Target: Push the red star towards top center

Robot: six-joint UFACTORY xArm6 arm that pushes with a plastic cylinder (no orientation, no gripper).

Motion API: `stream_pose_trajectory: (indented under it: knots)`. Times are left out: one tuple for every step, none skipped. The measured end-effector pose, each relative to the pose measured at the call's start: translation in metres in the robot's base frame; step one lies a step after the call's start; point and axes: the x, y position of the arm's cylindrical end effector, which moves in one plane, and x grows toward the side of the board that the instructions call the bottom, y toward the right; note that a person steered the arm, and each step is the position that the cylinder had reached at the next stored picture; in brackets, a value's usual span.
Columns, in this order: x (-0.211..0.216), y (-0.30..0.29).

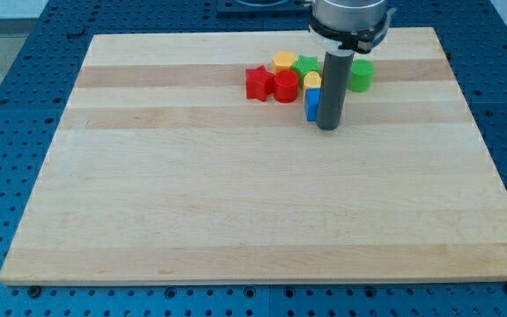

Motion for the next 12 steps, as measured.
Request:
stream_pose_trajectory:
  knots:
    - [0.000,-0.001]
    - [0.006,-0.014]
    - [0.017,-0.032]
    - [0.021,-0.055]
    - [0.020,-0.076]
    - [0.018,-0.093]
    - [0.005,-0.101]
    - [-0.009,-0.101]
    - [-0.021,-0.101]
    - [-0.031,-0.101]
    - [-0.034,-0.101]
    - [-0.034,-0.101]
